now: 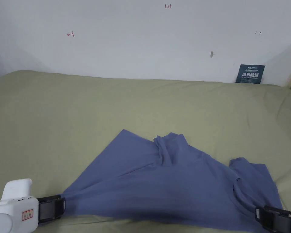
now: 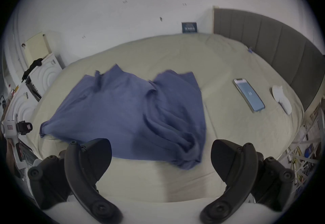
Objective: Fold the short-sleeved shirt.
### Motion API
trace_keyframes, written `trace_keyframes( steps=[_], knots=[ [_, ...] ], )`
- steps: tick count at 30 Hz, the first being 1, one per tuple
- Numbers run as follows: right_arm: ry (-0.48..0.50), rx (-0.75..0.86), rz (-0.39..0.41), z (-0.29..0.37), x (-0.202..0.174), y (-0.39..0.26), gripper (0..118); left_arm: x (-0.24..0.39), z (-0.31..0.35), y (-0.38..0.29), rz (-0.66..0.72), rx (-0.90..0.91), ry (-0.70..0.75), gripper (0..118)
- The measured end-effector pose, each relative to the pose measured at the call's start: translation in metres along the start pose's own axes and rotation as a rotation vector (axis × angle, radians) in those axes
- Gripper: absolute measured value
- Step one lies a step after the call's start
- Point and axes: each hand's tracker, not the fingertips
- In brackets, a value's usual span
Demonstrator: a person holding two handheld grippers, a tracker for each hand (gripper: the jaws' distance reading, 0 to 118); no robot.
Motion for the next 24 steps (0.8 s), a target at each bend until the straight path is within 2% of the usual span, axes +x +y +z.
trace_keyframes(
  steps=[1,2,3,4,5,7,8,9,12,15,19,24],
  knots=[
    [0.022,0.009,0.016,0.008,-0.011,0.002,111,0.01,0.011,-0.002,0.001,0.038,-0.025,93],
    [0.05,0.037,0.034,0.015,-0.027,0.002,96,0.02,0.024,-0.004,0.0,0.089,-0.034,64],
    [0.054,0.071,0.065,0.022,-0.044,0.0,72,0.031,0.033,-0.008,-0.003,0.131,-0.041,39],
    [0.04,0.126,0.095,0.029,-0.062,-0.004,37,0.045,0.042,-0.011,-0.018,0.162,-0.036,17],
    [0.045,0.168,0.118,0.038,-0.077,-0.006,3,0.056,0.048,-0.014,-0.029,0.19,-0.044,1],
    [0.047,0.285,0.096,0.051,-0.106,-0.017,2,0.075,0.066,-0.024,-0.006,0.283,-0.035,0],
    [0.103,0.282,0.097,0.055,-0.116,-0.019,2,0.085,0.074,-0.029,-0.02,0.312,-0.038,0],
    [0.11,0.286,0.101,0.06,-0.126,-0.019,2,0.092,0.082,-0.034,-0.042,0.337,-0.034,0],
    [0.087,0.367,0.123,0.073,-0.148,-0.031,2,0.108,0.104,-0.048,-0.083,0.439,0.006,0],
    [0.095,0.395,0.111,0.082,-0.158,-0.032,2,0.111,0.11,-0.053,-0.137,0.41,0.02,0],
    [0.088,0.408,0.159,0.086,-0.165,-0.033,2,0.101,0.113,-0.059,-0.129,0.405,0.021,0],
    [0.088,0.388,0.136,0.081,-0.162,-0.035,2,0.075,0.114,-0.06,-0.077,0.334,0.039,0]
  ],
)
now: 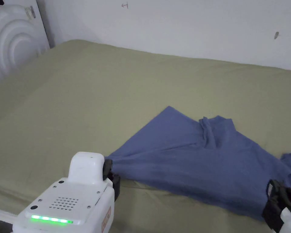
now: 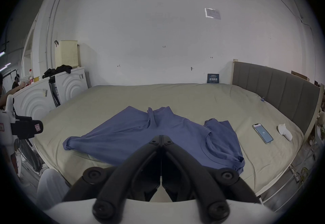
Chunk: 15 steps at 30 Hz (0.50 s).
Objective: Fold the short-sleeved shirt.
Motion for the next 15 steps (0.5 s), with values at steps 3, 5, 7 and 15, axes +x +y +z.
trace_keyframes(
  steps=[3,5,7,15],
  knots=[
    [-0.004,-0.018,-0.007,-0.006,0.002,-0.002,2,-0.02,-0.002,0.002,-0.028,-0.061,0.024,0],
    [-0.003,-0.041,-0.019,-0.012,0.004,-0.003,2,-0.037,-0.014,0.008,-0.049,-0.117,0.021,0],
    [0.001,-0.053,-0.029,-0.019,0.004,-0.007,2,-0.059,-0.032,0.012,-0.023,-0.175,0.022,0],
    [0.012,-0.156,-0.019,-0.052,-0.004,-0.023,2,-0.11,-0.159,0.022,0.021,-0.406,-0.002,35]
  ],
)
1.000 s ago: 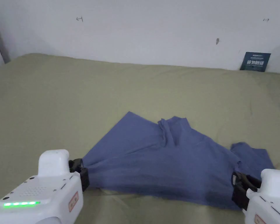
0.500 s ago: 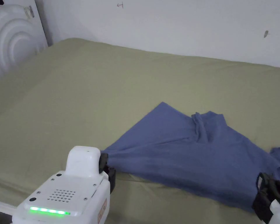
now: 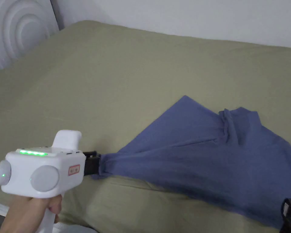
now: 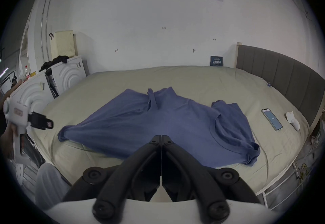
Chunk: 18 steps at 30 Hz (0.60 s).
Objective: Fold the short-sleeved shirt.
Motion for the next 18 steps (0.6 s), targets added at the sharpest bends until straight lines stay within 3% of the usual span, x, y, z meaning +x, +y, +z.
trace_keyframes(
  steps=[2,3,7,9,10,11,12,13,18],
  knots=[
    [0.006,-0.03,0.013,-0.007,-0.002,-0.003,2,-0.003,-0.037,0.009,0.008,-0.123,-0.035,111],
    [0.007,-0.037,0.013,-0.01,-0.002,-0.004,2,-0.004,-0.048,0.01,0.012,-0.13,-0.037,118],
    [0.012,-0.084,0.012,-0.02,-0.002,-0.01,3,0.003,-0.089,0.015,-0.052,-0.158,0.044,116],
    [0.017,-0.111,0.015,-0.023,-0.001,-0.012,3,0.006,-0.092,0.009,-0.069,-0.181,0.028,98],
    [0.014,-0.113,0.02,-0.024,-0.001,-0.014,3,0.009,-0.084,0.007,-0.06,-0.166,0.034,96],
    [0.015,-0.117,0.025,-0.024,0.0,-0.015,3,0.012,-0.074,0.008,-0.071,-0.152,0.023,75],
    [0.016,-0.121,0.027,-0.025,0.001,-0.015,3,0.015,-0.068,0.008,-0.083,-0.148,-0.018,45],
    [0.016,-0.126,0.026,-0.027,0.002,-0.015,3,0.011,-0.064,0.006,-0.072,-0.13,-0.035,0],
    [0.017,-0.145,0.019,-0.046,0.013,-0.005,3,0.023,-0.07,-0.008,-0.098,-0.141,-0.03,0]
  ],
)
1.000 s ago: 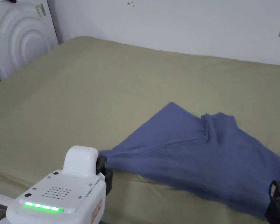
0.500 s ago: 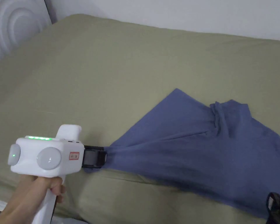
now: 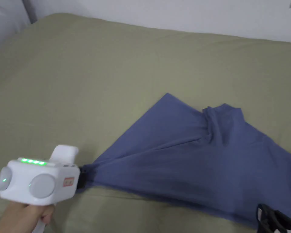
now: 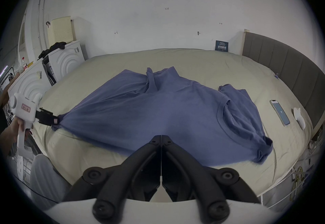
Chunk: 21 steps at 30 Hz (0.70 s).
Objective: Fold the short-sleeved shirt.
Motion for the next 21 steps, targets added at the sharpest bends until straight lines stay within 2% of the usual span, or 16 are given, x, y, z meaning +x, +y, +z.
trace_keyframes(
  steps=[2,8,11,13,14,15,16,17,18,19,21],
  knots=[
    [-0.017,-0.01,0.014,-0.016,0.01,0.016,3,-0.003,-0.002,0.0,0.057,0.007,-0.014,0],
    [-0.063,-0.059,0.049,-0.105,0.061,0.094,3,0.0,0.008,0.0,0.06,0.008,-0.022,0],
    [-0.05,-0.13,0.05,-0.16,0.083,0.132,3,0.002,0.011,0.002,0.06,0.004,-0.018,0],
    [-0.027,-0.191,0.085,-0.193,0.093,0.151,3,0.002,0.011,0.002,0.073,-0.001,-0.023,0],
    [-0.038,-0.242,0.099,-0.21,0.097,0.16,9,0.001,0.011,0.002,0.079,-0.003,-0.026,0],
    [-0.052,-0.284,0.112,-0.226,0.1,0.167,39,0.001,0.013,0.004,0.084,-0.004,-0.028,0],
    [-0.038,-0.35,0.131,-0.243,0.104,0.17,83,0.001,0.013,0.004,0.087,-0.005,-0.029,0],
    [-0.026,-0.39,0.143,-0.258,0.108,0.17,118,0.001,0.012,0.004,0.089,-0.007,-0.03,1],
    [-0.031,-0.314,0.152,-0.267,0.112,0.17,114,0.001,0.012,0.004,0.092,-0.008,-0.029,1],
    [-0.064,-0.402,0.178,-0.279,0.113,0.169,107,0.0,0.011,0.005,0.092,-0.009,-0.028,1],
    [-0.083,-0.469,0.208,-0.294,0.117,0.162,90,0.0,0.011,0.006,0.088,-0.013,-0.026,1]
  ],
)
